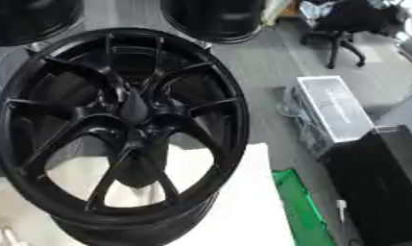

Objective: Pull the pin out of the wheel hub.

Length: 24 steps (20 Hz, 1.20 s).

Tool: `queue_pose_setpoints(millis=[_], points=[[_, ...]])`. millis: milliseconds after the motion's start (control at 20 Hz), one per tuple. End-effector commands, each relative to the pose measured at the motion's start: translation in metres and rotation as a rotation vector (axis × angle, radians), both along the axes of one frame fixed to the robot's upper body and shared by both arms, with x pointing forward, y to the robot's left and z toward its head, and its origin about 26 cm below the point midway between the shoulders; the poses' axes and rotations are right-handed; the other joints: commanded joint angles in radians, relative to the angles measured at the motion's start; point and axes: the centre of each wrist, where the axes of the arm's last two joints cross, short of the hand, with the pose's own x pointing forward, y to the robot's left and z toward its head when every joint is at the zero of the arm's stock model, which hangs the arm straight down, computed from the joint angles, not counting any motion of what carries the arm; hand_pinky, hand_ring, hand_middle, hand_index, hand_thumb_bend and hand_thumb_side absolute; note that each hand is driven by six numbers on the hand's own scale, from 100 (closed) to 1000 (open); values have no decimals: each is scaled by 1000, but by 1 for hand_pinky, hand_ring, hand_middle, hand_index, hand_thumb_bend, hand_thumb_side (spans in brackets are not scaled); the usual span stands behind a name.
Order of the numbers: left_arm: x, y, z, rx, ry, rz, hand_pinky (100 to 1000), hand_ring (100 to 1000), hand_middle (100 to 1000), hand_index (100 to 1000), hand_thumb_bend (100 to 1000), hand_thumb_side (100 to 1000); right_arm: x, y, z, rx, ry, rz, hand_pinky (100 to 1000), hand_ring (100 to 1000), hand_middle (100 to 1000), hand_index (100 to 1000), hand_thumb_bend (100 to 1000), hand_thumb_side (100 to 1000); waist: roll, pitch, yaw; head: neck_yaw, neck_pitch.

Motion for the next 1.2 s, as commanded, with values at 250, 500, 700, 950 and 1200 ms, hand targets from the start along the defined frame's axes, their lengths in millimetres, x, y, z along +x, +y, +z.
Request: queue_pose_setpoints(millis=[250,500,700,950,1200], points=[[0,3,7,-13,-31,23,492,666,602,762,189,950,-67,-40,-70,50,-136,-284,692,501,100,341,100,119,21,-9,-29,76,-2],[1,5,7,-16,-45,49,490,663,600,759,182,947,-111,-43,-121,-52,-167,-477,719,513,121,350,100,100,33,7,-47,128,-2],[2,4,9,-11,-57,44,490,664,600,759,179,946,-121,-23,-159,-74,-148,-596,724,559,197,426,100,100,41,16,-56,144,-2],[2,5,9,-6,-60,46,489,664,600,759,177,946,-123,1,-188,-50,-19,-667,801,816,673,842,100,136,48,23,-68,160,-2],[2,5,10,-3,-64,43,489,664,601,759,175,945,-126,12,-201,-76,143,-733,885,962,873,922,100,243,53,25,-79,180,-2]])
